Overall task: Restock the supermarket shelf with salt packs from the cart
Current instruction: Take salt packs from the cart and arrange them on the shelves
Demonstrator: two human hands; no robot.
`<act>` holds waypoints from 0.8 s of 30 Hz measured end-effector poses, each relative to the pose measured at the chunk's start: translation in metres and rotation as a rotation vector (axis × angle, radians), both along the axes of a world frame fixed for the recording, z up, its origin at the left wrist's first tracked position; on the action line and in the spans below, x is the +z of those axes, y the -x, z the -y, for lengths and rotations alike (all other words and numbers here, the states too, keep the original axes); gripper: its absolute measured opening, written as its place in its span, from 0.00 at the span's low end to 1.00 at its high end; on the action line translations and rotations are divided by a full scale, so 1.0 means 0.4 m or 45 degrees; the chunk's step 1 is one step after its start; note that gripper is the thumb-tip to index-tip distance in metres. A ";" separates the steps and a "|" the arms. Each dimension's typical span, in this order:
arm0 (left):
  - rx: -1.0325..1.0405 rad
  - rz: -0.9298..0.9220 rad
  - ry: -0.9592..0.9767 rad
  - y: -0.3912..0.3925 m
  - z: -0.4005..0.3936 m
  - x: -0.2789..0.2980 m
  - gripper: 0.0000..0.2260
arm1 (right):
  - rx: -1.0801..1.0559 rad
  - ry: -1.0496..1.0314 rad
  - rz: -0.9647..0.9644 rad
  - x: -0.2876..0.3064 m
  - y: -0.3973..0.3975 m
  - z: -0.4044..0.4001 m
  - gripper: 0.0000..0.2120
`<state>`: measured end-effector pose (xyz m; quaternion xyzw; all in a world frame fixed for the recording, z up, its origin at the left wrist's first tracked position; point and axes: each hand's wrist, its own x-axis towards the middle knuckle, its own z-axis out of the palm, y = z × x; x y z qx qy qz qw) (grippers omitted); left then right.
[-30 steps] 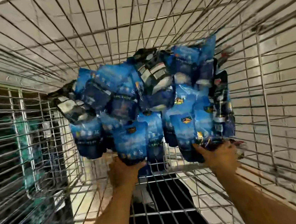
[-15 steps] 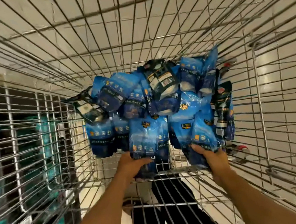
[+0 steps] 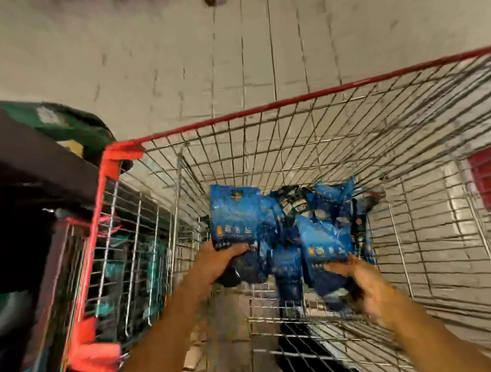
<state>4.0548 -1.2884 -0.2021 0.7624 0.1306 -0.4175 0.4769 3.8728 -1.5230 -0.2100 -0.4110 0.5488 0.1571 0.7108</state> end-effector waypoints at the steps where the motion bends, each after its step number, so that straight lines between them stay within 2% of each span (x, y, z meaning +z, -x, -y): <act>1: 0.069 0.034 0.030 0.004 -0.014 0.052 0.14 | 0.017 -0.020 0.038 0.041 -0.002 -0.013 0.24; 4: 0.239 0.129 0.168 0.025 -0.061 0.214 0.13 | -0.014 -0.030 0.197 0.164 -0.014 -0.049 0.24; 6: 0.301 0.203 0.306 0.050 -0.106 0.303 0.19 | -0.018 -0.030 0.322 0.243 -0.033 -0.077 0.27; 9: 0.371 0.347 0.440 0.089 -0.200 0.436 0.31 | -0.046 -0.040 0.509 0.370 -0.055 -0.145 0.24; 13: 0.454 0.625 0.429 0.140 -0.352 0.605 0.29 | 0.105 0.104 0.780 0.541 -0.083 -0.262 0.43; 14: 0.478 0.695 0.450 0.151 -0.394 0.646 0.28 | 0.130 0.141 0.849 0.586 -0.100 -0.301 0.43; 18: 0.612 0.932 0.438 0.214 -0.554 0.811 0.25 | 0.246 0.266 1.093 0.731 -0.159 -0.457 0.31; 24: 0.773 1.274 0.304 0.343 -0.773 1.034 0.21 | 0.488 0.148 1.424 0.933 -0.212 -0.715 0.18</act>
